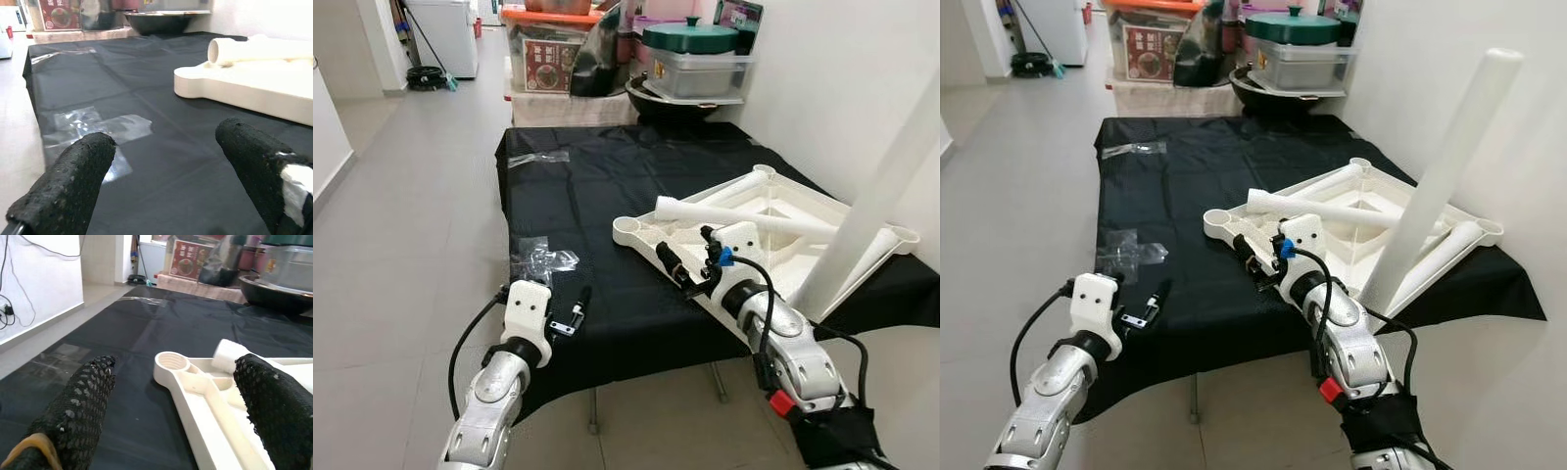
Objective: Building children table
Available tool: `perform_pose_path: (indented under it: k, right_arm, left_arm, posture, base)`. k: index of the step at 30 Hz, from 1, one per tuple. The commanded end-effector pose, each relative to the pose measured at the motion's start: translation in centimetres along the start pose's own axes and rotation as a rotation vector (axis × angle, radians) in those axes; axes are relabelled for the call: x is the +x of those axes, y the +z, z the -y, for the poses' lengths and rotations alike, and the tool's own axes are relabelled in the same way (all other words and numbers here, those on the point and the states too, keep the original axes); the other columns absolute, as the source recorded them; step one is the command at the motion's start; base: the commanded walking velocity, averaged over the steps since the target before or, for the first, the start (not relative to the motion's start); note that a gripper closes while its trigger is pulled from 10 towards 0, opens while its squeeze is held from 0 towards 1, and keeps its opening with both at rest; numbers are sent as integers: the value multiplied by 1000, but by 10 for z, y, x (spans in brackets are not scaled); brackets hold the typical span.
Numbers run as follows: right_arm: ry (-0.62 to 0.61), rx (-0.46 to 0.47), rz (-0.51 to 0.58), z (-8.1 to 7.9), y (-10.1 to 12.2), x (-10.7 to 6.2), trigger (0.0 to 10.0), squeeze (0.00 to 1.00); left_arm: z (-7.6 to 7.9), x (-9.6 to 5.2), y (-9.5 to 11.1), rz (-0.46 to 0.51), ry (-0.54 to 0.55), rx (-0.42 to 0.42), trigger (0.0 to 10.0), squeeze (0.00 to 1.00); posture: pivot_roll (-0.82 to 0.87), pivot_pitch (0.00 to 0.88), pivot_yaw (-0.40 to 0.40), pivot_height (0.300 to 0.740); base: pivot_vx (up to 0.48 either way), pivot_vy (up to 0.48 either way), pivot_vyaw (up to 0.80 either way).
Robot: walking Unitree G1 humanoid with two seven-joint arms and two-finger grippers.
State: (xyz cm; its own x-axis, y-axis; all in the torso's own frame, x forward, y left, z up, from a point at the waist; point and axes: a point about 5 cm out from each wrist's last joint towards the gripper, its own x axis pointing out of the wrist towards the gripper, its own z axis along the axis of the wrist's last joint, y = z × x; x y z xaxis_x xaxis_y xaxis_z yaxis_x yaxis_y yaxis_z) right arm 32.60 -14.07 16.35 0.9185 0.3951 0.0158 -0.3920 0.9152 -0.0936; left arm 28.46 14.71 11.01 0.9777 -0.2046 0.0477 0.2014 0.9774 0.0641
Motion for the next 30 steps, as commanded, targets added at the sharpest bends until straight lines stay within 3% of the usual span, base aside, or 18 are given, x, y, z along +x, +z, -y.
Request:
perform_pose_path:
  k: [1,5,18,24,30]
  right_arm:
    - [-5,-3,-2,2,-1,0,10000,0]
    - [4,-4,-7,-2,-1,3,10000,0]
    - [30,-10,-3,-7,-2,4,10000,0]
    - [62,-12,5,-11,-1,3,10000,0]
    - [98,3,13,-15,1,3,10000,0]
  left_arm:
    - [0,1,5,31,0,-9,10000,0]
    - [-4,3,16,81,23,-13,10000,0]
    - [-3,4,18,86,22,-12,10000,0]
    - [-1,5,17,87,13,-22,10000,0]
    - [0,5,16,82,10,-22,10000,0]
  posture:
    - [-13,0,-115,740]
    - [-10,0,-114,740]
    - [-15,0,-109,740]
    - [-17,0,-111,740]
    - [-18,0,-112,740]
  base:
    - [371,0,0]
    - [407,0,0]
    - [413,0,0]
    - [0,0,667]
    - [0,0,0]
